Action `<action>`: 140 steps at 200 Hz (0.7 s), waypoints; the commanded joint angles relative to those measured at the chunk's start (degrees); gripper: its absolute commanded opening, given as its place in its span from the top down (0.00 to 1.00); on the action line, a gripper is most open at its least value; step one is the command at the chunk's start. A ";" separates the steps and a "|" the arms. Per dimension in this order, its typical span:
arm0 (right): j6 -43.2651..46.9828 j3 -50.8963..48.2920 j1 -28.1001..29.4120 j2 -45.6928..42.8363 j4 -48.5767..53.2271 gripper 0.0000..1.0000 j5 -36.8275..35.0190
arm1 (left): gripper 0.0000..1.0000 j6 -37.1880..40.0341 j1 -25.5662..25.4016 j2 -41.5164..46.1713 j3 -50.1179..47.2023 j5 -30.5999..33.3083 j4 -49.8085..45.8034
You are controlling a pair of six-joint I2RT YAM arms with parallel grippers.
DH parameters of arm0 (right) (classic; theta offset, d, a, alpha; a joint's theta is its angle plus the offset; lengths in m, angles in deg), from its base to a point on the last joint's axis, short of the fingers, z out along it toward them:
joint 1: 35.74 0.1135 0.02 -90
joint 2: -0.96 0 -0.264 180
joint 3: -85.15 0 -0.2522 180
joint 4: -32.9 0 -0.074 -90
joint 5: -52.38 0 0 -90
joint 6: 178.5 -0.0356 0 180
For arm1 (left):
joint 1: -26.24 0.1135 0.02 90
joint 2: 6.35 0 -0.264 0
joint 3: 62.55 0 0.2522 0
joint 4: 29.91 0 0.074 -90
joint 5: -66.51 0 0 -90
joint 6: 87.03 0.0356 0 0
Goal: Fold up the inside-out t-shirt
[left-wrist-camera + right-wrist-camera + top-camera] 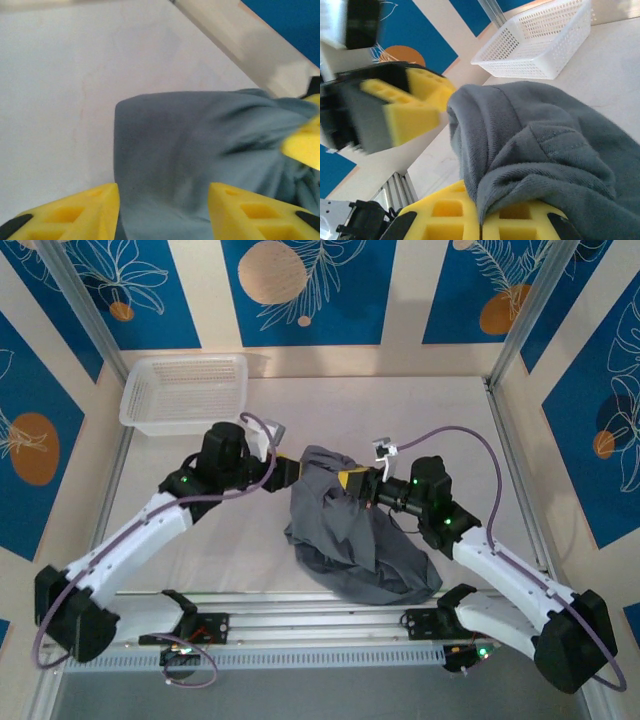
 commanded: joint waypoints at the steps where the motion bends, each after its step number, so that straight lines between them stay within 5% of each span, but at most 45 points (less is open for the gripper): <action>1: -1.96 3.50 -0.42 0.39 -1.47 1.00 -0.01 | 0.48 6.37 -6.81 3.12 0.80 18.19 -3.49; 23: -3.29 4.11 -0.46 1.12 -0.93 1.00 -0.01 | 0.47 9.95 -13.21 1.29 1.50 34.15 -5.48; 59: -4.36 5.06 -0.46 1.40 0.97 1.00 -0.01 | 0.47 10.84 -16.72 -5.62 6.94 20.14 -5.84; 105: -5.59 5.40 -0.07 1.29 1.80 1.00 1.55 | 0.46 4.83 -16.45 -13.74 10.75 26.10 -4.93; 140: -5.88 6.11 0.15 1.62 3.19 1.00 1.46 | 0.46 4.98 -16.09 -16.16 11.82 20.11 -3.60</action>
